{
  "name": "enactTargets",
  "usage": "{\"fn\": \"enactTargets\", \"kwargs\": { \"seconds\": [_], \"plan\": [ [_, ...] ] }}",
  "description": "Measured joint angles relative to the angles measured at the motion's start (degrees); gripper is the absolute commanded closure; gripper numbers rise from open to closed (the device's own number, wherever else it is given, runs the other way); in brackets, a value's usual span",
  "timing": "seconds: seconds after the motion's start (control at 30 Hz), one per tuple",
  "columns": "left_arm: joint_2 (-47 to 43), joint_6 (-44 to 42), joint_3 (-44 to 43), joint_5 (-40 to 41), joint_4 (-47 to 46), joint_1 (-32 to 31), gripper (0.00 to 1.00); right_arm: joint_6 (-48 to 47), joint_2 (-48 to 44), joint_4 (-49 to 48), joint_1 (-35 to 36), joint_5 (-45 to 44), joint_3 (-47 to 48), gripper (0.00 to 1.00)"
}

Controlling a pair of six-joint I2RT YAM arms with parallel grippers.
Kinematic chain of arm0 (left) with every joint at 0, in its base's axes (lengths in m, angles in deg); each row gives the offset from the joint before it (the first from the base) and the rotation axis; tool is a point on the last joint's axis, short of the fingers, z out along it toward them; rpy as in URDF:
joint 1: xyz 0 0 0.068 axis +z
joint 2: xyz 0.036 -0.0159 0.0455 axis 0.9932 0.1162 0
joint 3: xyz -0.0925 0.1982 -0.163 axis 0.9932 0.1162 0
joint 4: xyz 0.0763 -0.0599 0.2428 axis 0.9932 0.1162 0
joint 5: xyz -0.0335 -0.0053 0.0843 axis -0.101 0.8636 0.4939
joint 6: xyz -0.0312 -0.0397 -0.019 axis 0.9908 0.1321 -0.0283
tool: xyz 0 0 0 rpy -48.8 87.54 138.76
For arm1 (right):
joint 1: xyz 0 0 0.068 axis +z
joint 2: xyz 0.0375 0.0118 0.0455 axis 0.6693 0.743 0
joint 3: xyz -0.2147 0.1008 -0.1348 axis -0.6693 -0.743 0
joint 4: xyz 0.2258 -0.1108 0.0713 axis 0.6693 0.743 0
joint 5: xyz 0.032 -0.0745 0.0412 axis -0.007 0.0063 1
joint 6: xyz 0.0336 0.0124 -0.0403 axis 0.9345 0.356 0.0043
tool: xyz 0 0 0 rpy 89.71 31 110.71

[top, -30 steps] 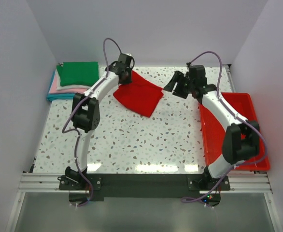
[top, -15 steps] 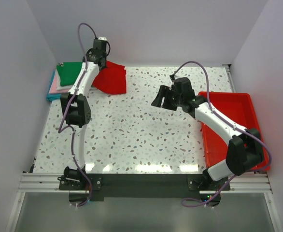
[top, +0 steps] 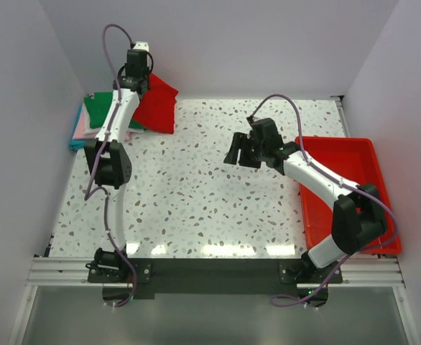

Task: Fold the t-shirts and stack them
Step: Neatly place the folded tshirt to the corner

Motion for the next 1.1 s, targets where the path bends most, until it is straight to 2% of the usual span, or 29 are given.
{"fn": "enactTargets", "kwargs": {
  "seconds": [0.3,0.4,0.43,0.47,0.5,0.57,0.7,0.8,0.97,1.1],
  "plan": [
    [-0.07,0.00,-1.79,-4.57,-2.69,5.33,1.00,-0.46,1.44,1.70,1.05,-1.42,3.17,0.34],
    [-0.33,0.59,-0.96,-8.09,-3.72,9.18,0.72,-0.63,2.12,1.75,1.49,-1.99,4.46,0.35],
    [-0.57,1.05,-0.07,-9.14,-4.24,10.71,0.69,-0.68,2.54,1.70,1.66,-2.21,4.76,0.35],
    [-1.01,1.77,1.27,-9.99,-5.14,12.26,0.63,-0.68,3.02,1.73,1.88,-2.40,4.87,0.35],
    [-1.36,2.78,2.51,-10.45,-5.70,13.97,0.44,-0.72,3.43,1.75,2.10,-2.49,4.90,0.35],
    [-1.46,4.98,3.85,-11.26,-6.23,16.98,0.24,-0.94,4.39,2.21,2.69,-2.86,4.90,0.35],
    [-1.70,10.43,5.60,-12.44,-6.58,22.56,0.19,-1.36,4.96,3.41,3.50,-3.98,4.90,0.34],
    [-3.76,12.92,8.04,-13.14,-6.80,23.69,0.18,-1.55,4.92,3.67,3.67,-4.61,4.90,0.34],
    [-10.88,17.07,12.44,-15.45,-8.24,20.24,0.17,-1.79,3.30,4.22,3.67,-6.40,4.57,0.33],
    [-21.24,20.65,22.10,-17.18,-11.98,16.35,0.17,-2.40,0.50,4.57,3.67,-7.41,4.44,0.33]
  ]
}}
